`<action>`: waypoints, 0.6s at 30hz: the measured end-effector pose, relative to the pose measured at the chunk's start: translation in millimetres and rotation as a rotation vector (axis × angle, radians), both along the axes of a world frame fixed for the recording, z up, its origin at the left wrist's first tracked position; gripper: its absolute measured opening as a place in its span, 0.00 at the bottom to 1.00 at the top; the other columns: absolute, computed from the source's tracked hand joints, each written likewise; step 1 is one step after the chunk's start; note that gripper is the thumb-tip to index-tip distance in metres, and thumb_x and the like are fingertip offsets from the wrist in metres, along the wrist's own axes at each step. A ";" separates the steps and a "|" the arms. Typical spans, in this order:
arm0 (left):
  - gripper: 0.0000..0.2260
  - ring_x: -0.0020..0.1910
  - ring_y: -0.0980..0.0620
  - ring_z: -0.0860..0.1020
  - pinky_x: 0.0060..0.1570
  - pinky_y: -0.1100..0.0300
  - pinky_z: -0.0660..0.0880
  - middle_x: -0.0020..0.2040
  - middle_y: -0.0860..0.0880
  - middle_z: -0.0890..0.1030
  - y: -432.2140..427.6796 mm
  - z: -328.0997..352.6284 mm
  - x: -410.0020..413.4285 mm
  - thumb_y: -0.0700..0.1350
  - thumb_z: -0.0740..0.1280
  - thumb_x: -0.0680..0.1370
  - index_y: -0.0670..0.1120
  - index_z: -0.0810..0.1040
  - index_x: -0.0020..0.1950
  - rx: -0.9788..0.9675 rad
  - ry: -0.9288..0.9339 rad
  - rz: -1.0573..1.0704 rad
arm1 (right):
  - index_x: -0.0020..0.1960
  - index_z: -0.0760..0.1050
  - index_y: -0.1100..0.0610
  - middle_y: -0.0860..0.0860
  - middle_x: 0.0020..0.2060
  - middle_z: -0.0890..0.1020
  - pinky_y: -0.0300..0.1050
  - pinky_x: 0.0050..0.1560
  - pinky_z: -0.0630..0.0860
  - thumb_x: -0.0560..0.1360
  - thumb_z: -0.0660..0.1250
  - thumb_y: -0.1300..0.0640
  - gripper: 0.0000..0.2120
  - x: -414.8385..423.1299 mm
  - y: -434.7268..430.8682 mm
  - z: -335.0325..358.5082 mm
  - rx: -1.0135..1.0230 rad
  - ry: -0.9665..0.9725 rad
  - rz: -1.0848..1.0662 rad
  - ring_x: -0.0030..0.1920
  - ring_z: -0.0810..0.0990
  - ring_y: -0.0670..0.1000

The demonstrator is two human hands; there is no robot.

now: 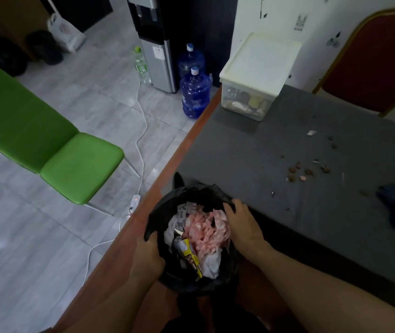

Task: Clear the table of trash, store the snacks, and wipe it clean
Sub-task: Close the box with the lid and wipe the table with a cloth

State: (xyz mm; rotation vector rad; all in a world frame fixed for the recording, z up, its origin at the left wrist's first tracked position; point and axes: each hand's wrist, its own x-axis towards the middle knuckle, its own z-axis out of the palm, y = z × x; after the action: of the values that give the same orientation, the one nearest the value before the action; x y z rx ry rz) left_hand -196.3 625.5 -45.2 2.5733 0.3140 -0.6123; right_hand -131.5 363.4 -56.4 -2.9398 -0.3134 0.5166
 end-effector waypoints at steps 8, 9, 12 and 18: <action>0.32 0.63 0.41 0.77 0.60 0.56 0.72 0.62 0.43 0.79 -18.6 5.4 -3.0 0.51 0.61 0.66 0.42 0.72 0.69 -0.130 0.264 -0.173 | 0.75 0.63 0.56 0.57 0.67 0.66 0.48 0.62 0.70 0.70 0.71 0.67 0.36 -45.1 -28.5 -16.8 -0.093 0.087 -0.123 0.63 0.69 0.58; 0.32 0.61 0.41 0.78 0.58 0.55 0.73 0.60 0.42 0.81 -17.0 -3.8 -4.6 0.51 0.60 0.65 0.43 0.73 0.67 -0.156 0.296 -0.193 | 0.74 0.63 0.55 0.56 0.66 0.66 0.47 0.61 0.70 0.71 0.71 0.66 0.35 -49.8 -31.4 -19.0 -0.097 0.095 -0.149 0.63 0.69 0.57; 0.30 0.60 0.43 0.78 0.53 0.62 0.71 0.60 0.43 0.81 -25.7 -15.5 -3.9 0.50 0.61 0.65 0.43 0.74 0.67 -0.210 0.330 -0.215 | 0.73 0.65 0.54 0.56 0.67 0.65 0.49 0.63 0.71 0.73 0.71 0.62 0.31 -58.2 -40.7 -18.1 -0.098 0.121 -0.232 0.64 0.68 0.57; 0.22 0.54 0.39 0.78 0.50 0.52 0.76 0.53 0.41 0.80 -67.1 -35.3 -4.7 0.48 0.60 0.70 0.43 0.74 0.63 -0.251 0.309 -0.211 | 0.73 0.67 0.52 0.53 0.67 0.69 0.51 0.64 0.69 0.77 0.66 0.53 0.25 -71.9 -73.2 -0.8 -0.034 0.006 -0.343 0.66 0.68 0.55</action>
State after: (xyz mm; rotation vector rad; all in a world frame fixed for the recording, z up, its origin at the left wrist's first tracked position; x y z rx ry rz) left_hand -201.0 558.4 -80.5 2.2835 0.0573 -1.0595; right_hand -203.4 290.2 -57.2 -2.9310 0.2008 0.4833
